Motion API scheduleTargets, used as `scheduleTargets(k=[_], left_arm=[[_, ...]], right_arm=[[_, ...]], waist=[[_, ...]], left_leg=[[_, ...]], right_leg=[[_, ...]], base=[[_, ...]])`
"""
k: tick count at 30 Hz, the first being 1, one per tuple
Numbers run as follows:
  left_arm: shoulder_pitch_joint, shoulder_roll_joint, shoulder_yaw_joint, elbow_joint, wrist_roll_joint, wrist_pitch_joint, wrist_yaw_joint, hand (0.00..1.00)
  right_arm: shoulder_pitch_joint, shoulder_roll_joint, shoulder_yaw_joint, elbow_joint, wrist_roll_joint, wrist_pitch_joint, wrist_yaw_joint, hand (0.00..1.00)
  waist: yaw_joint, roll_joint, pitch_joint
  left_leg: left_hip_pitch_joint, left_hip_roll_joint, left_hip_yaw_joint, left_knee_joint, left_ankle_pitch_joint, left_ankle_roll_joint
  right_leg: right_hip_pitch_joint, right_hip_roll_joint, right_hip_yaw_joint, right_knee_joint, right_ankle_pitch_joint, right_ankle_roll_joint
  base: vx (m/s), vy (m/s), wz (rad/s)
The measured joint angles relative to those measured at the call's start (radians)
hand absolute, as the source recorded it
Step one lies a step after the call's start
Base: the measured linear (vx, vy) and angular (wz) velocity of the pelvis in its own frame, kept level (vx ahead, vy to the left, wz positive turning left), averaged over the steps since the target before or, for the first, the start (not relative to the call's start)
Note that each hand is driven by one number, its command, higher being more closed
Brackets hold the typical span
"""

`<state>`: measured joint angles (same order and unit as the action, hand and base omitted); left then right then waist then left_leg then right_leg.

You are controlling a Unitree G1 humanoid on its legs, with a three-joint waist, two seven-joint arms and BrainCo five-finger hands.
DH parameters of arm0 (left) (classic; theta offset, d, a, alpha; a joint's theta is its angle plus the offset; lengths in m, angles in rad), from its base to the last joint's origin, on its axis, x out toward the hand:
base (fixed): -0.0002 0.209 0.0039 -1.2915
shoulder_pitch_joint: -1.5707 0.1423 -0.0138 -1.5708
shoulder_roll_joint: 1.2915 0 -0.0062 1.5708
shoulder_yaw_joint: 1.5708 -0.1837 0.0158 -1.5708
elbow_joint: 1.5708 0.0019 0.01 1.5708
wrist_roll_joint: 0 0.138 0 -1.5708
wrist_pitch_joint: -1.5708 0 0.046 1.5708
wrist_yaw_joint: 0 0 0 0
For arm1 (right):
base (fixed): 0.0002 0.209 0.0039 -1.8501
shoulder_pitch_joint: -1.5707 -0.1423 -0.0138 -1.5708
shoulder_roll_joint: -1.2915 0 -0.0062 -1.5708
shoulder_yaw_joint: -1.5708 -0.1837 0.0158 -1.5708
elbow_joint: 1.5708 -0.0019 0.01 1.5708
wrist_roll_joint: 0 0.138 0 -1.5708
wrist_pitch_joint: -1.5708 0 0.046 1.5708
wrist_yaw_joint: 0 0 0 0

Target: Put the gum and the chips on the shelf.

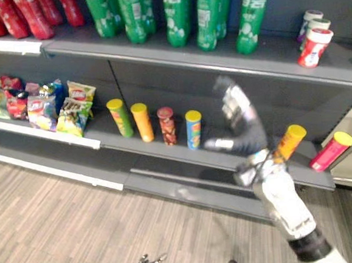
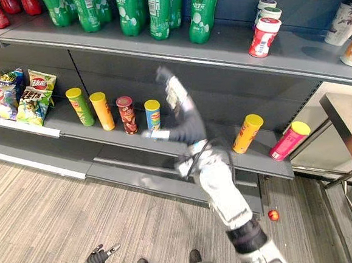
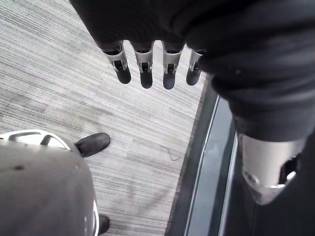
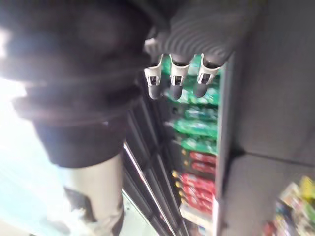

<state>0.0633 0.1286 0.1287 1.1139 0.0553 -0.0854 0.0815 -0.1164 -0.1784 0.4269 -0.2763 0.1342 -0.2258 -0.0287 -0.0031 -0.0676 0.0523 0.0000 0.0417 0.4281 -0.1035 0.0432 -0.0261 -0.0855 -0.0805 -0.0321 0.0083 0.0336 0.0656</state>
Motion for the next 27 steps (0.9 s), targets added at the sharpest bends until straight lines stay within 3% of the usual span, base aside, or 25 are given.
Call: scheduleTargets(k=[5,8,15,17,22,27], left_arm=[[-0.005,0.000,0.020,0.019,0.005,-0.003,0.005,0.00],[-0.010,-0.003,0.036,0.033,0.006,-0.003,0.015,0.00],[-0.009,-0.010,0.038,0.038,0.009,-0.020,0.029,0.00],[-0.009,-0.016,0.055,0.038,0.046,-0.020,0.032,0.00],[-0.009,-0.020,0.083,0.038,0.066,-0.019,0.029,0.00],[0.005,-0.039,0.143,0.039,-0.015,-0.020,0.008,0.00]], right_arm=[[0.137,-0.001,0.046,0.171,-0.001,0.006,0.078,0.00],[0.201,0.001,0.026,0.309,-0.051,0.010,0.083,0.00],[0.264,0.006,-0.207,0.795,-0.177,0.040,0.076,0.00],[0.266,0.014,-0.299,0.964,-0.177,0.050,0.059,0.00],[0.268,0.045,-0.419,1.170,-0.164,0.078,0.036,0.00],[0.274,0.073,-0.550,1.284,-0.053,0.092,0.033,0.00]], waist=[[-0.005,-0.004,-0.002],[-0.005,-0.002,-0.002],[-0.020,0.016,0.010],[-0.022,0.026,0.012],[-0.023,0.040,0.017],[-0.023,0.047,0.017]], left_leg=[[0.000,-0.006,-0.004,0.000,0.000,0.000],[0.000,-0.008,-0.003,0.000,-0.003,0.003],[0.001,-0.009,-0.003,0.001,-0.008,0.002],[0.004,-0.008,-0.002,0.001,-0.010,0.000],[0.016,-0.001,0.001,0.001,-0.013,-0.002],[0.025,0.005,0.003,0.000,-0.016,-0.006]], right_leg=[[0.005,-0.006,-0.008,-0.004,-0.003,0.005],[0.005,-0.008,-0.009,-0.005,-0.003,0.005],[0.007,-0.008,-0.009,-0.006,-0.007,0.009],[0.008,-0.007,-0.008,-0.007,-0.009,0.008],[0.023,0.000,-0.004,-0.014,-0.013,0.003],[0.036,0.006,-0.002,-0.024,-0.015,0.000]], base=[[0.02,0.010,0.05],[0.04,0.005,-0.01],[0.03,-0.005,-0.01],[0.04,-0.018,-0.03],[0.03,-0.019,-0.02],[0.00,-0.005,-0.01]])
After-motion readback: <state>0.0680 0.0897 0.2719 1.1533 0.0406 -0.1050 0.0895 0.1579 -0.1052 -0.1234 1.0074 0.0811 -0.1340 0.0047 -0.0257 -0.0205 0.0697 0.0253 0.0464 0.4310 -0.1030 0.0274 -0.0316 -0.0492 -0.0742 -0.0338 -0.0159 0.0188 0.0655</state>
